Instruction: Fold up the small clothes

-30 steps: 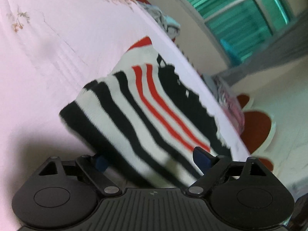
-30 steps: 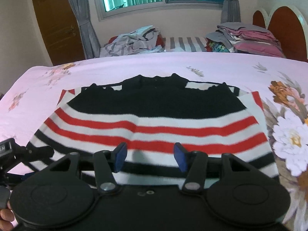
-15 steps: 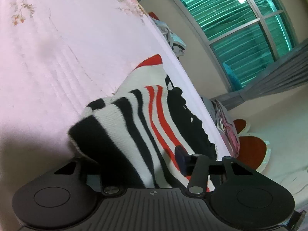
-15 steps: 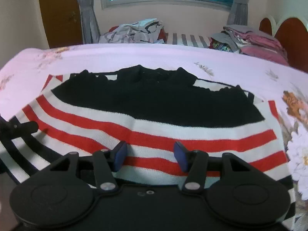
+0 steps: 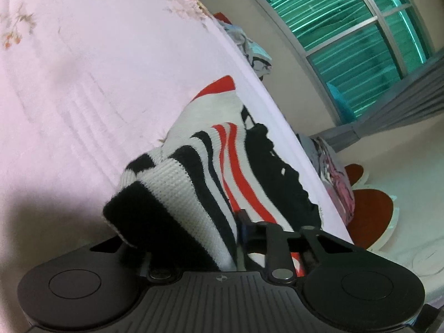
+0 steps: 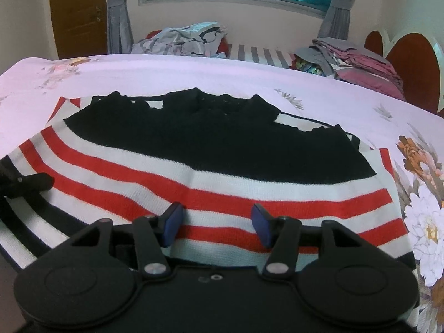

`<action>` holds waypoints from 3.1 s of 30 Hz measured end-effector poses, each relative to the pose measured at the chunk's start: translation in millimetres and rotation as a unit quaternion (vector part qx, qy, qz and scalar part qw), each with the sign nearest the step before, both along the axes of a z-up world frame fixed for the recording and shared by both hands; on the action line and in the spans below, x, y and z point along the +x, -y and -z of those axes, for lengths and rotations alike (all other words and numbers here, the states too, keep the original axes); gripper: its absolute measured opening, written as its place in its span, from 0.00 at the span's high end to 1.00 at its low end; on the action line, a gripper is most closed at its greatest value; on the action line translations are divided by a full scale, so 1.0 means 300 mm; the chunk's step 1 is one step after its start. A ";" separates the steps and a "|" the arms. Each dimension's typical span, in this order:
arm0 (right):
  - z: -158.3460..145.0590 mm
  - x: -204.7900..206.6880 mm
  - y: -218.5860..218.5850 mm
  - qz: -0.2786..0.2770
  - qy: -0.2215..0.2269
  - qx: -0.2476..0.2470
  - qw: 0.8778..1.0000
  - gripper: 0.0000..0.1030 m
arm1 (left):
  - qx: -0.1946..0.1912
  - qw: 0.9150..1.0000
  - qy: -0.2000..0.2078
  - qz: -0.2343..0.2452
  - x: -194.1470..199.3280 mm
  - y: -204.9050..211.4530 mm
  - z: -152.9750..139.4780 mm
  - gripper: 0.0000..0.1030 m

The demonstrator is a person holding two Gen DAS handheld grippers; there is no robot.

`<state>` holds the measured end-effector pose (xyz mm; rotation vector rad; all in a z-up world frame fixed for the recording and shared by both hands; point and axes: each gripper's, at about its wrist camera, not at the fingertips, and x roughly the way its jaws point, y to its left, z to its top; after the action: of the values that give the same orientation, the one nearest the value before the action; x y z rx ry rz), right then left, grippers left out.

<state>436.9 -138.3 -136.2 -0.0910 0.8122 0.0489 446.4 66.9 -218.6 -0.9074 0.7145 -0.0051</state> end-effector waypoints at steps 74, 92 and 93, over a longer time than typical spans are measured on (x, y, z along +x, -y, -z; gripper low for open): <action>-0.091 -0.137 0.706 0.071 -0.015 0.240 0.968 0.67 | 0.251 0.926 0.086 0.268 0.001 0.623 -0.298 0.36; 0.017 -0.405 0.775 0.126 -0.041 0.265 0.955 0.73 | 0.230 0.925 0.055 0.298 0.038 0.586 -0.223 0.29; 0.016 -0.405 0.775 0.127 -0.040 0.263 0.956 0.73 | 0.230 0.925 0.054 0.297 0.038 0.587 -0.225 0.29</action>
<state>315.2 -370.9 -140.9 0.5223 0.8630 0.0239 457.7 -109.3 -151.2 -0.2158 0.8202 -0.4072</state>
